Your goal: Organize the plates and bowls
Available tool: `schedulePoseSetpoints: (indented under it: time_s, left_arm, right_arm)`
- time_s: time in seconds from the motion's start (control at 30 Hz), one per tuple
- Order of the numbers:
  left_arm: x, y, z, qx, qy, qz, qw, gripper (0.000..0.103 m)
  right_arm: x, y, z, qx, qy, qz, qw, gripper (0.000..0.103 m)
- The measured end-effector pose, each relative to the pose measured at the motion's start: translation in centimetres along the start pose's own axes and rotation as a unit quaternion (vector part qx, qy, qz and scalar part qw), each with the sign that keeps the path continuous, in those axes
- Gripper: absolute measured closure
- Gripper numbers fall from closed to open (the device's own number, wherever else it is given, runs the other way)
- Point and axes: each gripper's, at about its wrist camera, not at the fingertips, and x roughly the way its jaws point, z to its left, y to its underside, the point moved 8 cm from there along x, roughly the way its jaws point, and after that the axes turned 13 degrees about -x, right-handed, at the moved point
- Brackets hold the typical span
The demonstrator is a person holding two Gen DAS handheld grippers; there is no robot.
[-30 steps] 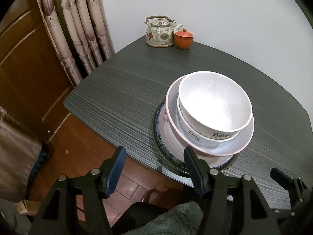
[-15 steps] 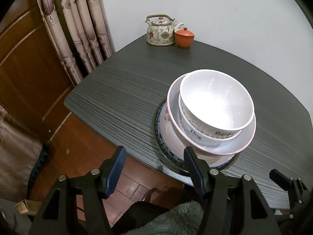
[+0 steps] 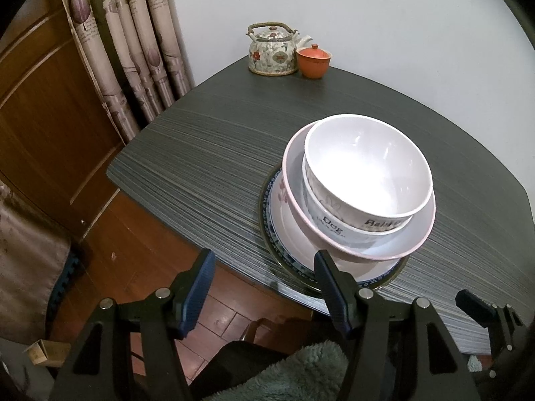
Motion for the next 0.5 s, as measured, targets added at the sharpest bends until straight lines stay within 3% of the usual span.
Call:
schedulePoseSetpoints:
  time_s: [0.5]
  left_arm:
    - [0.16,0.11,0.12,-0.001,-0.001,0.003,1.0,0.04]
  right_arm:
    - [0.09,0.06,0.47,-0.005,-0.001,0.002,1.0,0.001]
